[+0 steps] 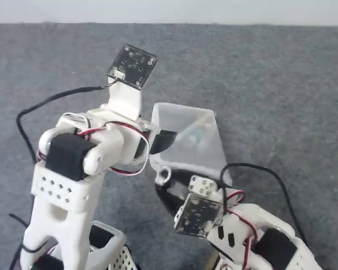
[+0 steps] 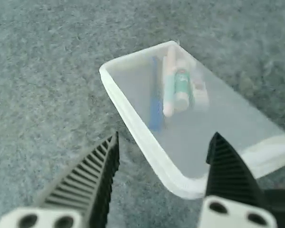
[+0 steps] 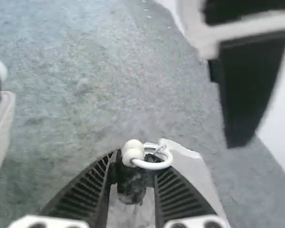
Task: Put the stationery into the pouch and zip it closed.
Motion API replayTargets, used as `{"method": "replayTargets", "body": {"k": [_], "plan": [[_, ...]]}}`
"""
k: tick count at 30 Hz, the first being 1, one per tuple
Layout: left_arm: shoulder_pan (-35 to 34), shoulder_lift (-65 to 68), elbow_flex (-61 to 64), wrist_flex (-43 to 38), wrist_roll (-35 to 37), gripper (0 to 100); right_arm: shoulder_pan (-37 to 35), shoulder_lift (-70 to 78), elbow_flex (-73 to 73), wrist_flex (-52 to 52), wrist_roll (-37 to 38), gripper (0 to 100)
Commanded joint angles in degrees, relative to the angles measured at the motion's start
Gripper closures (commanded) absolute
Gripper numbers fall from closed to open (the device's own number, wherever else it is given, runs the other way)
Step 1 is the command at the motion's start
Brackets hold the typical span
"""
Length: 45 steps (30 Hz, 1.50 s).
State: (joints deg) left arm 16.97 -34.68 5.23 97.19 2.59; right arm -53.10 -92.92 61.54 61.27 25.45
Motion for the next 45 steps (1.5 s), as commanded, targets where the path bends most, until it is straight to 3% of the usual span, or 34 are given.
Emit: {"method": "replayTargets", "body": {"k": [1, 13, 22, 31, 45], "plan": [[-1.41, -1.67, -2.86, 1.14, -1.85, 72, 4.53, -2.51, -2.29, 0.31, 1.05, 99.4], [-1.41, -19.08, 1.89, 0.79, -9.32, 72, 14.90, -10.68, -6.07, 0.40, 0.97, 99.4], [-0.70, -20.13, 10.07, -2.73, -14.24, 72, 18.77, -11.12, -8.88, 1.36, -1.23, 99.4], [10.64, -20.13, 22.11, -12.57, -14.51, 72, 19.38, -11.12, -12.92, 6.02, -1.41, 99.4], [16.44, -20.22, 29.58, -23.74, -12.92, 72, 19.30, -11.03, -12.75, 6.11, -1.49, 99.4]]}}
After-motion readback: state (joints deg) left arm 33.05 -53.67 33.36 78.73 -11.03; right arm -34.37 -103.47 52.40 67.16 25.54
